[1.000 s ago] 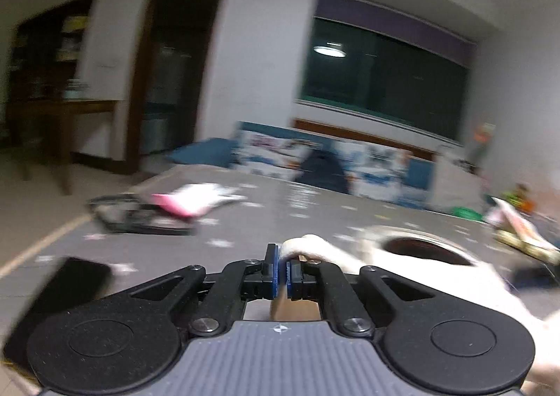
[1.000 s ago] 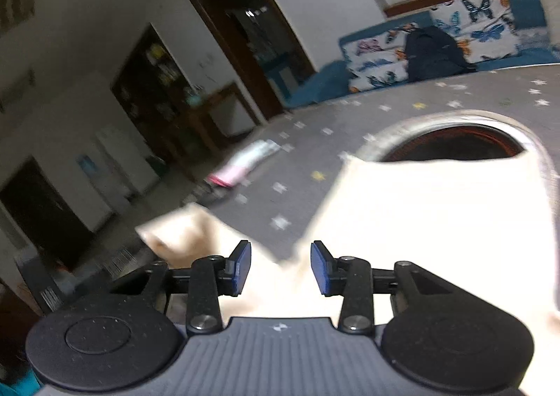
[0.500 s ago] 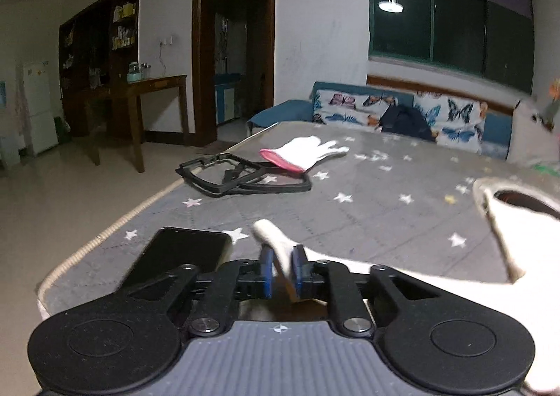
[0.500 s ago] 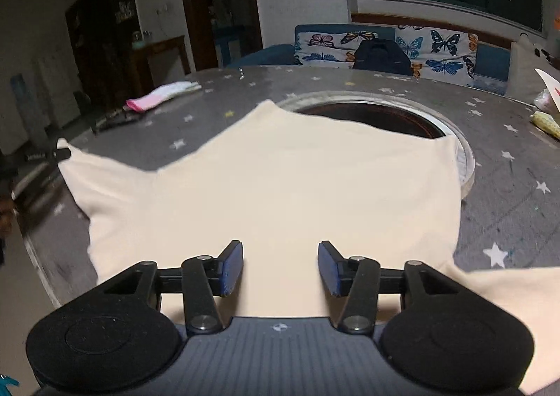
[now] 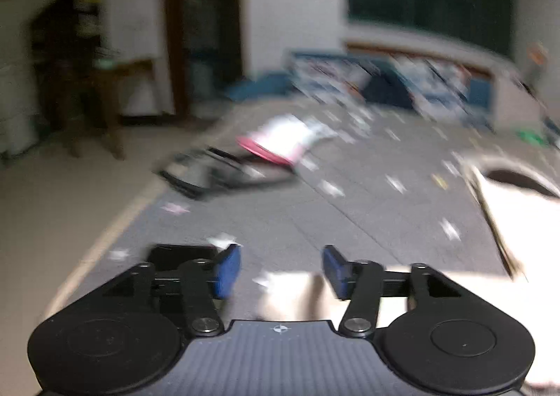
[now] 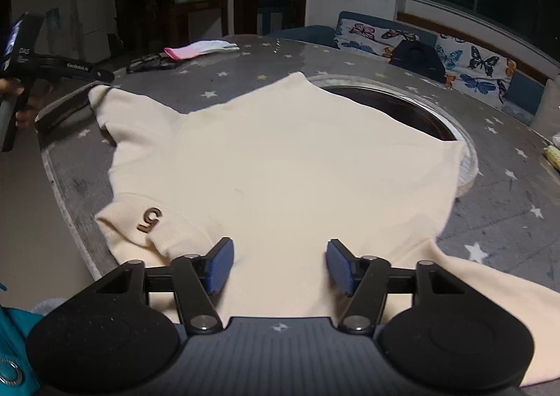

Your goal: Fold clothes

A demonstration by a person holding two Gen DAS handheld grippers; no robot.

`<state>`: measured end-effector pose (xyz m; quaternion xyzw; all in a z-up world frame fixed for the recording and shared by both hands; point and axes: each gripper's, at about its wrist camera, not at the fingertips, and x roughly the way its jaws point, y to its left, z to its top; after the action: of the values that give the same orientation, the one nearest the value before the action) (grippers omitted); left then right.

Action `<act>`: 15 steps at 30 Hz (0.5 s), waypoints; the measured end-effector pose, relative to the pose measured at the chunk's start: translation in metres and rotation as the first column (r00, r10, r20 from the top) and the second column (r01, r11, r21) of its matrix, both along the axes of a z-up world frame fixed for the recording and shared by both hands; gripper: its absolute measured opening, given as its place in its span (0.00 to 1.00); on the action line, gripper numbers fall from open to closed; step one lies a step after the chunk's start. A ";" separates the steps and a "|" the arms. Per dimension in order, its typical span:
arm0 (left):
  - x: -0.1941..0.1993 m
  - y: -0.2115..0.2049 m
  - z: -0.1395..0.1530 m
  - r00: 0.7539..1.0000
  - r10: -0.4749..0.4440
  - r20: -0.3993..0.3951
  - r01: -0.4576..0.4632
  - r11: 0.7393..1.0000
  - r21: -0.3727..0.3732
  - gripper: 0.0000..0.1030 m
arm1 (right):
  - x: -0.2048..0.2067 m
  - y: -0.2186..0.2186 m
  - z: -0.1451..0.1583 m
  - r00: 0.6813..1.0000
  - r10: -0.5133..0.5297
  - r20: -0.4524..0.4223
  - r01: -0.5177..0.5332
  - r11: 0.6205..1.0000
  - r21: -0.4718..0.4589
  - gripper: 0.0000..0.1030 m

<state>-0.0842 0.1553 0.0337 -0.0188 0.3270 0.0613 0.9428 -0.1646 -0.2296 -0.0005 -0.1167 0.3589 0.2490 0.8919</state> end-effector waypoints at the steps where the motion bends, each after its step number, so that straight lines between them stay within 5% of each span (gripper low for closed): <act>1: 0.007 -0.002 -0.005 0.999 -0.028 -0.032 0.028 1.000 0.001 0.60 | 0.001 -0.001 0.000 1.000 -0.003 0.000 0.003 1.000 0.001 0.64; 4: 0.008 -0.017 -0.014 0.995 -0.088 -0.038 0.090 0.993 0.071 0.44 | 0.002 -0.003 -0.001 1.000 -0.014 0.000 0.014 1.000 0.003 0.65; 6: -0.003 -0.030 -0.014 0.994 -0.104 0.026 0.098 0.983 0.155 0.14 | 0.002 -0.003 -0.002 1.000 -0.018 0.002 0.018 1.000 0.003 0.65; 10: -0.041 -0.067 -0.013 0.957 -0.241 0.164 0.170 0.919 0.356 0.14 | 0.001 -0.001 -0.001 1.000 -0.013 0.013 0.013 1.000 -0.007 0.65; 13: -0.066 -0.081 -0.019 0.898 -0.412 0.155 0.339 0.872 0.354 0.22 | 0.002 -0.002 -0.002 1.000 -0.018 0.012 0.018 1.000 0.003 0.66; 15: -0.073 -0.082 -0.023 0.890 -0.431 0.148 0.361 0.865 0.348 0.35 | 0.002 -0.003 -0.003 1.000 -0.022 0.013 0.022 1.000 0.007 0.66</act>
<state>-0.1568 0.0735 0.0106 0.1910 0.2034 -0.0863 0.9564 -0.1627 -0.2328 -0.0031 -0.1115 0.3537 0.2394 0.8973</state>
